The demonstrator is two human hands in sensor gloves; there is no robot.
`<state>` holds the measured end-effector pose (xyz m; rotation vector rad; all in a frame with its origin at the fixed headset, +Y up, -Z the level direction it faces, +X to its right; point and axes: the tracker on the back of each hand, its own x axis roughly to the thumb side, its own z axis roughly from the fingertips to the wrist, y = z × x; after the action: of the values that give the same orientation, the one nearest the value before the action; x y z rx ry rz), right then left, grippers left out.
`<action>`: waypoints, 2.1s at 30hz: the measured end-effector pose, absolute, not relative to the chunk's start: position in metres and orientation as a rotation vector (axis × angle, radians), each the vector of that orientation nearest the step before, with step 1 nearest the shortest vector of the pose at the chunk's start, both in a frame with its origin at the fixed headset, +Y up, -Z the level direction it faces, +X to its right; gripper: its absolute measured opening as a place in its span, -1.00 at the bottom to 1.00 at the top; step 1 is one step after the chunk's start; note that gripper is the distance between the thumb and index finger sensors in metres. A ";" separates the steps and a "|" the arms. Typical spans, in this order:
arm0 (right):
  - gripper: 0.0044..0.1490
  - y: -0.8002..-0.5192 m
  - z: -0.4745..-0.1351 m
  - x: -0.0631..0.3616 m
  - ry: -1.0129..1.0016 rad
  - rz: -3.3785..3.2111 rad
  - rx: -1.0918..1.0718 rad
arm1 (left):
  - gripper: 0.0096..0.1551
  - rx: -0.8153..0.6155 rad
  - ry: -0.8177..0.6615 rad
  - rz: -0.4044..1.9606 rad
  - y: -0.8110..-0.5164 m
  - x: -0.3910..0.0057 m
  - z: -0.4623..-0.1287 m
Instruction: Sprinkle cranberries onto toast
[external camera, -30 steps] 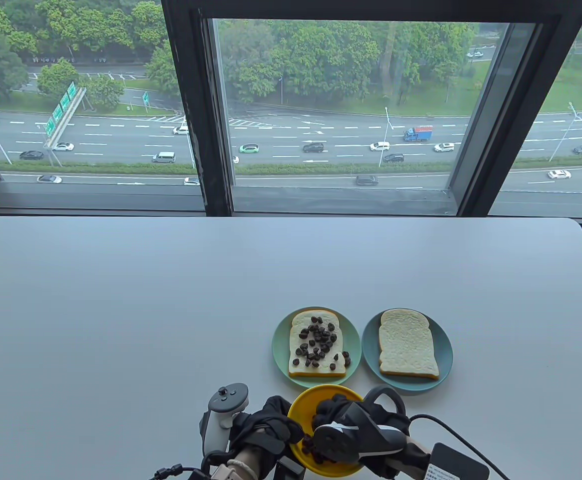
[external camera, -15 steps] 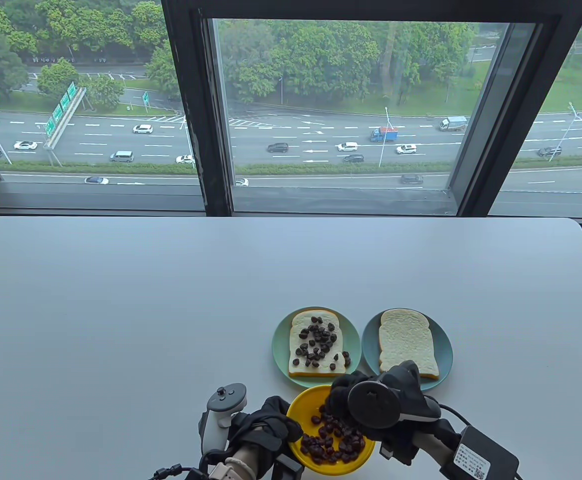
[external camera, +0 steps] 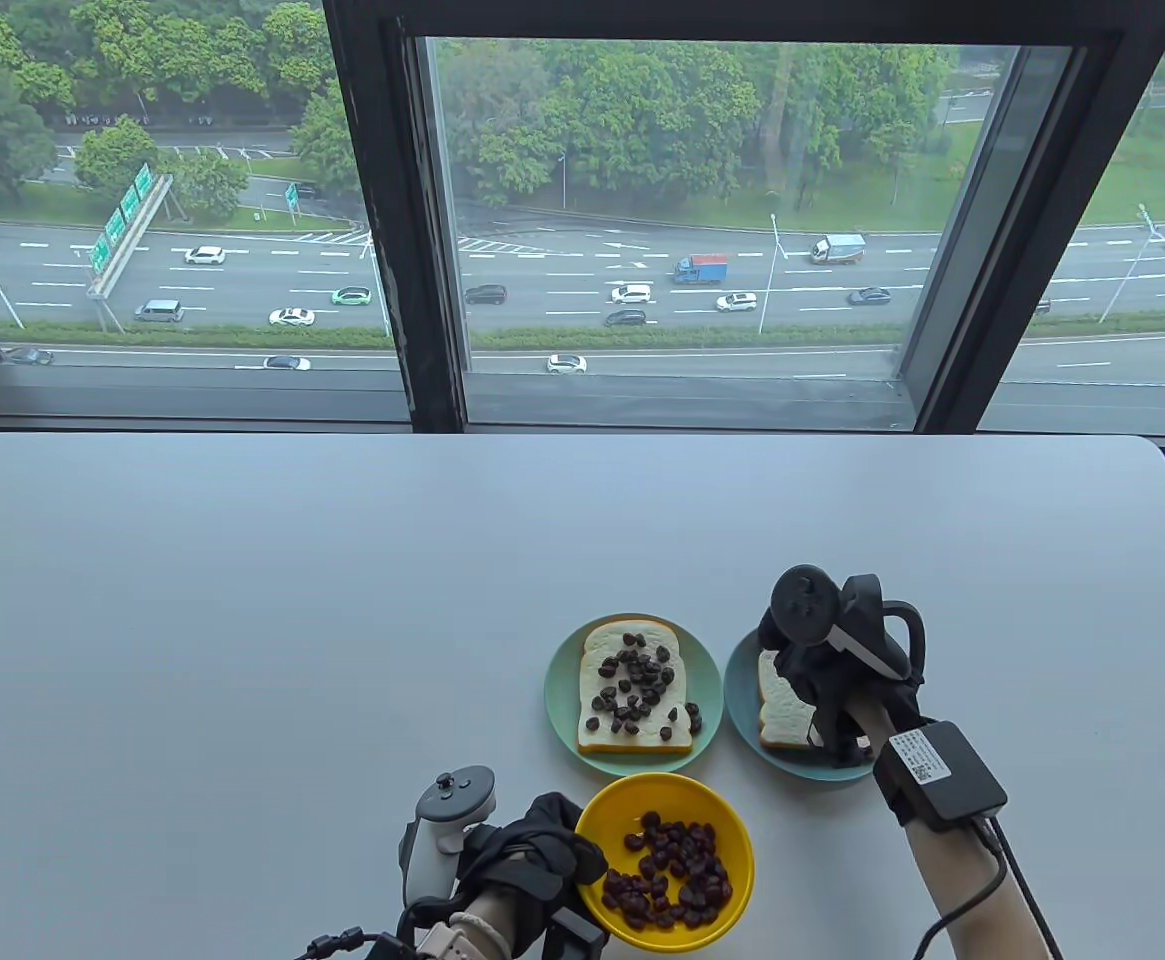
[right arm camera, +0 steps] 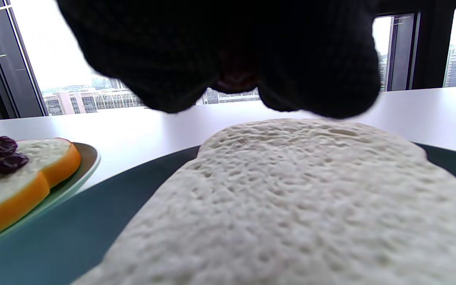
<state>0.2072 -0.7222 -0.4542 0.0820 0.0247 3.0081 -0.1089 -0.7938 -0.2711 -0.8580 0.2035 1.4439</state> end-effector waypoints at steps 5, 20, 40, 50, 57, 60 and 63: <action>-0.58 -0.738 -0.464 0.212 0.112 3.038 0.002 | -0.43 -0.870 0.205 1.443 -0.794 -0.109 -0.271; -0.48 -0.736 -0.453 0.226 0.139 2.985 0.003 | -0.43 -0.870 0.208 1.432 -0.793 -0.110 -0.272; -0.20 -0.673 -0.313 0.109 0.342 2.562 0.955 | -0.43 -0.827 0.195 1.425 -0.790 -0.110 -0.271; 0.08 -0.707 -0.269 0.074 0.601 2.866 1.137 | -0.43 -0.731 0.185 1.480 -0.779 -0.106 -0.264; -0.03 -0.724 -0.262 0.057 0.504 2.982 1.170 | -0.42 -0.744 0.193 1.476 -0.781 -0.106 -0.261; -0.17 -0.721 -0.259 0.053 0.299 3.052 1.215 | -0.43 -0.749 0.179 1.485 -0.780 -0.104 -0.260; -0.44 -0.718 -0.257 0.051 0.248 3.077 1.215 | -0.43 -0.766 0.185 1.505 -0.781 -0.101 -0.259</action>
<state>0.0515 -0.7184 -0.2572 1.2154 0.2478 3.0765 -0.1013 -0.7809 -0.2587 -0.7663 0.1851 1.5054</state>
